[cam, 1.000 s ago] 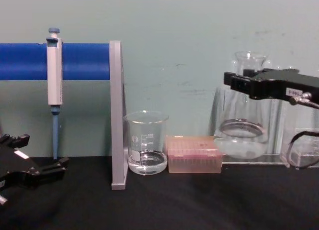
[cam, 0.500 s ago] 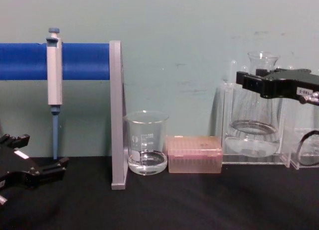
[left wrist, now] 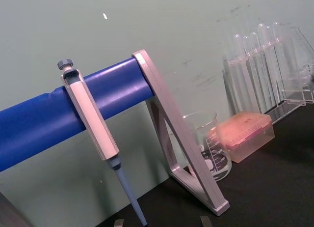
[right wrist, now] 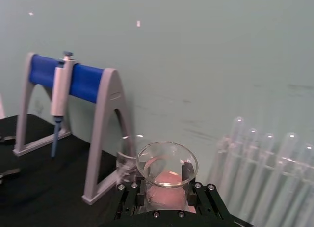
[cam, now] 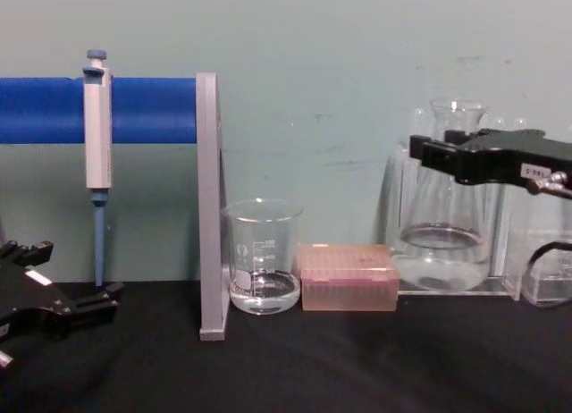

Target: Grasp the erlenmeyer flask with one hand, shake it three times, then place it back.

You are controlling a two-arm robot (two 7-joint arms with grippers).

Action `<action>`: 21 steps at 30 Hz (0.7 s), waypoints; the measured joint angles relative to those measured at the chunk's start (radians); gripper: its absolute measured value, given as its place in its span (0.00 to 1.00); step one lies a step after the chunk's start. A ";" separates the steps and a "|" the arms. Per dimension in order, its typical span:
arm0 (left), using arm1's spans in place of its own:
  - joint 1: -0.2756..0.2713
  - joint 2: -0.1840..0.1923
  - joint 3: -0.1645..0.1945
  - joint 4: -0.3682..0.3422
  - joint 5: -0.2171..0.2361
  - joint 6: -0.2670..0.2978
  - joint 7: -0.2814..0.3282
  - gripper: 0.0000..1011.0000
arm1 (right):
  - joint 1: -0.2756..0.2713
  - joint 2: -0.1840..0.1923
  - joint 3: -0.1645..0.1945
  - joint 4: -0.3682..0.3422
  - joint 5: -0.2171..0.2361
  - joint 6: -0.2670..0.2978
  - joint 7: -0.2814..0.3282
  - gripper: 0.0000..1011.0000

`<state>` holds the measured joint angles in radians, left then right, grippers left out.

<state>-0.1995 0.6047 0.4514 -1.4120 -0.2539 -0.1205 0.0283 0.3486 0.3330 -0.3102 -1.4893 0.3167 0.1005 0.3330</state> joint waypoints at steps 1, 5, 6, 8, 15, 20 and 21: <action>0.000 0.000 0.000 0.000 0.000 0.000 0.000 0.99 | -0.001 0.000 -0.002 -0.003 0.000 0.001 0.004 0.45; 0.000 0.000 0.000 0.000 0.000 0.000 0.000 0.99 | -0.008 0.003 -0.015 -0.016 0.000 0.004 0.021 0.45; 0.000 0.000 0.000 0.000 0.000 0.000 0.000 0.99 | -0.010 0.004 -0.020 -0.022 0.001 0.005 0.028 0.45; 0.000 0.000 0.000 0.000 0.000 0.000 0.000 0.99 | -0.012 0.006 -0.025 -0.027 0.003 0.006 0.035 0.45; 0.000 0.000 0.000 0.000 0.000 0.000 0.000 0.99 | -0.018 0.014 -0.049 -0.050 0.019 0.007 0.065 0.45; 0.000 0.000 0.000 0.000 0.000 0.000 0.000 0.99 | -0.022 0.024 -0.071 -0.066 0.033 0.007 0.090 0.45; 0.000 0.000 0.000 0.000 0.000 0.000 0.000 0.99 | -0.023 0.025 -0.073 -0.068 0.035 0.007 0.094 0.45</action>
<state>-0.1995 0.6047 0.4514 -1.4120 -0.2539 -0.1205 0.0283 0.3256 0.3583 -0.3837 -1.5573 0.3518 0.1072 0.4267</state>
